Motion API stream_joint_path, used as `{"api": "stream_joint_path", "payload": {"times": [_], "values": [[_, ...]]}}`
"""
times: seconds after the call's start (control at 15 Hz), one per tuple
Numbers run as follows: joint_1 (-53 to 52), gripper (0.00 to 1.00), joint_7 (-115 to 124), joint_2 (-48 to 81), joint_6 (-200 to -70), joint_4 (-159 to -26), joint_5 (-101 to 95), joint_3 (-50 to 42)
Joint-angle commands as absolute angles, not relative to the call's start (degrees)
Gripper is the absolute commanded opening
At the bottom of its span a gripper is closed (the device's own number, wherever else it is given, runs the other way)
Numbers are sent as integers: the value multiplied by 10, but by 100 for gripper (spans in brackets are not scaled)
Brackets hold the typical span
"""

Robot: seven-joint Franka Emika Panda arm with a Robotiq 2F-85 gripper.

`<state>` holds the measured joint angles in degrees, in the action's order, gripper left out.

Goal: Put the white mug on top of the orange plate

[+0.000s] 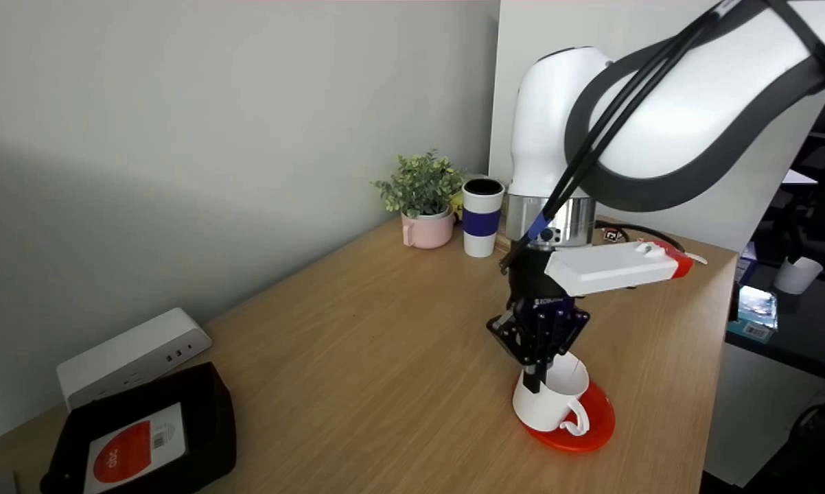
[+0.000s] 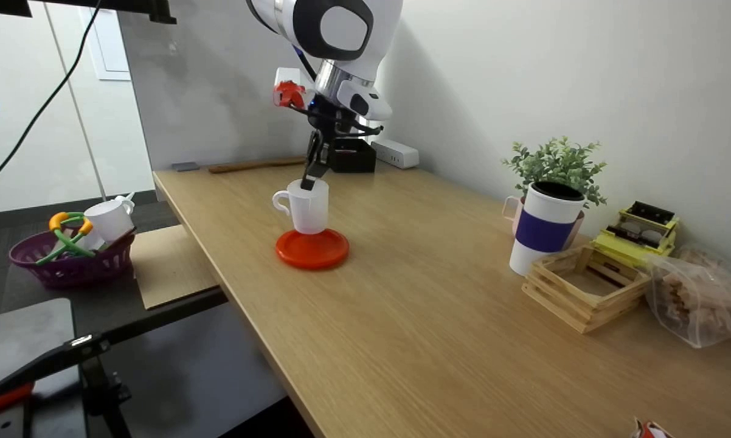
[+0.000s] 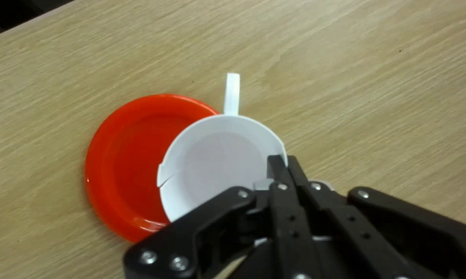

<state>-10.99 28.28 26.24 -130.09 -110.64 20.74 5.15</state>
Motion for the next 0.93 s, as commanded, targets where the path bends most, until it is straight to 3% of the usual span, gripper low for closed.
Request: {"api": "stream_joint_path", "payload": {"times": [0.0, 0.87], "values": [[-91, 0, 256, 233, -1337, -1156, 249, 61], [-101, 0, 333, 161, -1364, -1254, 288, 54]]}}
